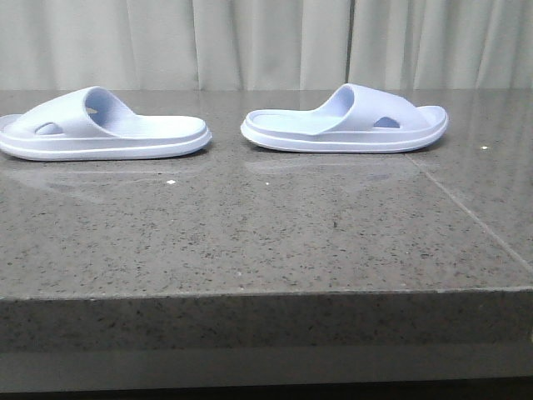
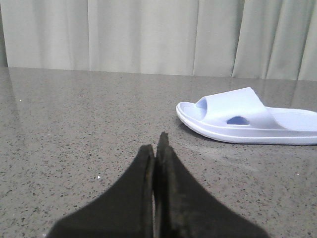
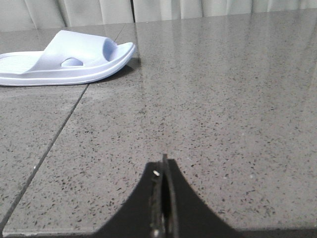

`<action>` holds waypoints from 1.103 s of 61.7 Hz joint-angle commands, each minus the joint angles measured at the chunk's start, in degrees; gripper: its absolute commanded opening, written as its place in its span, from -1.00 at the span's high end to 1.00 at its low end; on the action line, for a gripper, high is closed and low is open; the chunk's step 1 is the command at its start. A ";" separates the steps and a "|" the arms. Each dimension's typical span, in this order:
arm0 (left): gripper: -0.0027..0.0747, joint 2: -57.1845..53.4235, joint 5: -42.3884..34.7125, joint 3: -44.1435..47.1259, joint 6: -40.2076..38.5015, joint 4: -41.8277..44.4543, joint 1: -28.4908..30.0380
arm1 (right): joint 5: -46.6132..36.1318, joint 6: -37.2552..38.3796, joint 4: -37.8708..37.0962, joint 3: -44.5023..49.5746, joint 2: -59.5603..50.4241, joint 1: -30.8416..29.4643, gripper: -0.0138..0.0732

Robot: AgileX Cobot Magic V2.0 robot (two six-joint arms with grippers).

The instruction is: Insert blue slippers together front up

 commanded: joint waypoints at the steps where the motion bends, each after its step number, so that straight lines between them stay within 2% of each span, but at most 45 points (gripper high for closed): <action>1: 0.98 -0.93 -4.34 0.40 -0.63 -0.52 0.01 | -4.24 -0.26 0.10 -0.27 -0.97 -0.42 0.93; 21: 0.98 -0.93 -4.34 0.40 -0.63 -0.52 0.01 | -4.24 -0.26 0.10 -0.27 -0.97 -0.42 0.93; 34: 0.98 -0.91 -4.34 0.40 -0.63 -0.60 -3.80 | -4.24 -0.26 0.10 -0.27 -0.97 -0.42 0.93; 68: 0.98 -0.91 -4.34 0.40 -0.63 -0.60 -3.88 | -4.87 -0.26 0.10 -0.27 -0.97 -0.42 0.93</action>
